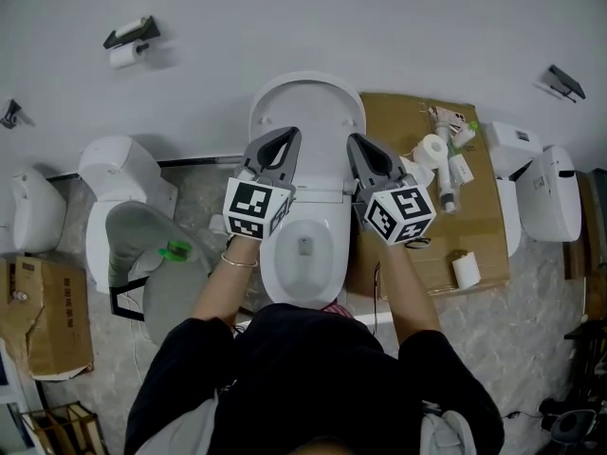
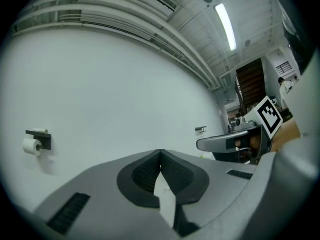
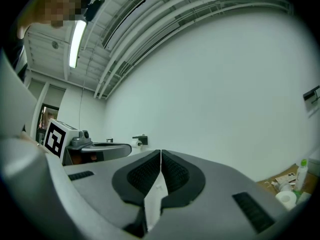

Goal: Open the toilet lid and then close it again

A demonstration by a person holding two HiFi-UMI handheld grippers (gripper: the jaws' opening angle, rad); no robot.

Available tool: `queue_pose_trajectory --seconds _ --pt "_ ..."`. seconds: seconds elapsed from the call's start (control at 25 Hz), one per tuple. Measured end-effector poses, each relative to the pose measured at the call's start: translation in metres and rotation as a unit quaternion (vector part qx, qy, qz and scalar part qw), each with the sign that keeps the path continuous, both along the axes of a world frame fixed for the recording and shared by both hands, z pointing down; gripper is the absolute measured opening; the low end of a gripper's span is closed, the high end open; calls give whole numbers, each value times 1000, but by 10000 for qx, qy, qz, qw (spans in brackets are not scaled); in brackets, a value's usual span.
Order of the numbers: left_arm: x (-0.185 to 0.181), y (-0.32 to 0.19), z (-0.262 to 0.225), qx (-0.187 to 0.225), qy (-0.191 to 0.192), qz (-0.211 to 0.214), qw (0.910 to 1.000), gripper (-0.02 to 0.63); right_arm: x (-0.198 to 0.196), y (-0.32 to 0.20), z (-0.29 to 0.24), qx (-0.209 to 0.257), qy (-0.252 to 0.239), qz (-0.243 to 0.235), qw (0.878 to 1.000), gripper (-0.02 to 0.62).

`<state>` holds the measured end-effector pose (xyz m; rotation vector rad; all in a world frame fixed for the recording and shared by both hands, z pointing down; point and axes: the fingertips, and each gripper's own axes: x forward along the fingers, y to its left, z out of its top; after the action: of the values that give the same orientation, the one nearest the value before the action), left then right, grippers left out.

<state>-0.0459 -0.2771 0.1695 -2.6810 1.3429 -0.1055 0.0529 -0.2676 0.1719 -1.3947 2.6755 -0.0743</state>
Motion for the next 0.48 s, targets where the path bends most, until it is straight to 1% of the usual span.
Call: queue_pose_trajectory --seconds 0.48 --pt "18 15 -7 -4 20 211 9998 3 7 19 -13 7 -155 -59 9999 20"
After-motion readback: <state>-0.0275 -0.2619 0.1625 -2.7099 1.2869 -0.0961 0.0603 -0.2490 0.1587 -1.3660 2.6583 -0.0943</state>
